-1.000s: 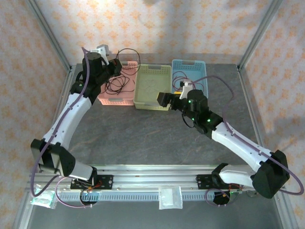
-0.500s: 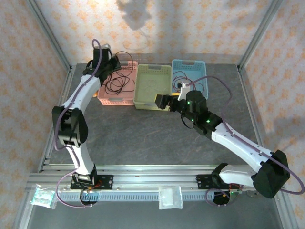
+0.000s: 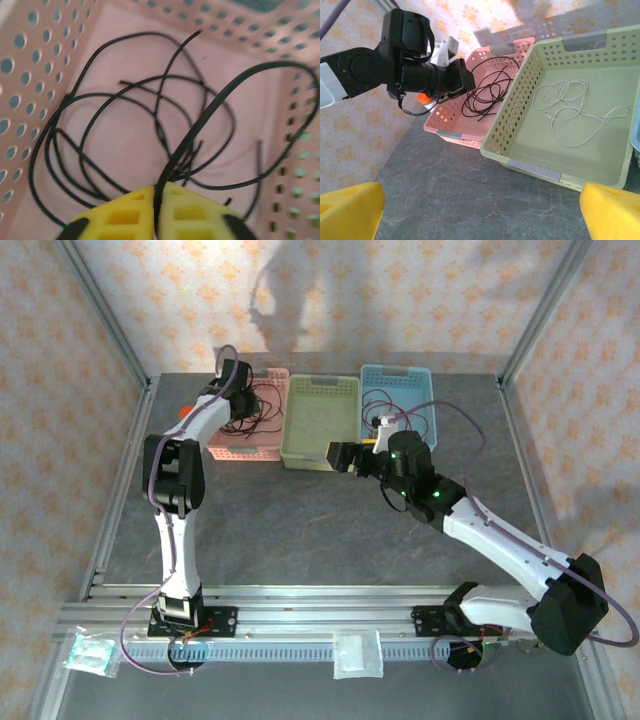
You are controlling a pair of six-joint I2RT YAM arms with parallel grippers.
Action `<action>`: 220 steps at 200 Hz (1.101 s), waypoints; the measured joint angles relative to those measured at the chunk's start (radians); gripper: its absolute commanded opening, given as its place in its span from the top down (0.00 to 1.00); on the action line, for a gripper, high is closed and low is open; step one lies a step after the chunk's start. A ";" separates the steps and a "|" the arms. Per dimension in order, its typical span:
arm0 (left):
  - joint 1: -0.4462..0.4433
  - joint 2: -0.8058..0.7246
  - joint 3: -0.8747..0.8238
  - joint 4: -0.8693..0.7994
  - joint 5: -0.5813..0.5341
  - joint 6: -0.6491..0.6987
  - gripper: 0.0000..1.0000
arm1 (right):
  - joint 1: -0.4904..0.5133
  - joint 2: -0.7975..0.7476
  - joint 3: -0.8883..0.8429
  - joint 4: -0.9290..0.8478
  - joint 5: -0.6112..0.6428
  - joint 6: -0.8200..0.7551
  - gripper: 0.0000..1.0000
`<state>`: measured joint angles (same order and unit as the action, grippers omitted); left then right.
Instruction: Untangle the cables
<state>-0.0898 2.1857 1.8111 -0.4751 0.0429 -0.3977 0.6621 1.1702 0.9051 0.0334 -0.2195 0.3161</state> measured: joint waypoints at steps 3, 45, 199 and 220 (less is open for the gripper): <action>0.000 0.002 -0.001 -0.004 -0.002 -0.007 0.69 | 0.000 0.000 0.000 -0.001 0.002 0.000 0.00; 0.000 -0.040 -0.025 -0.008 -0.012 -0.016 0.42 | 0.000 -0.017 -0.013 -0.014 0.036 0.000 0.00; -0.237 -1.041 -0.947 0.415 -0.177 -0.025 0.01 | -0.038 -0.254 -0.327 0.105 0.530 -0.069 0.00; -0.230 -1.114 -1.065 0.460 -0.250 -0.054 0.01 | -0.113 -0.249 -0.351 0.107 0.548 -0.093 0.00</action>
<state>-0.3195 1.0718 0.7456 -0.0151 -0.2070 -0.4515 0.5488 0.9215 0.5541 0.1406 0.3286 0.2230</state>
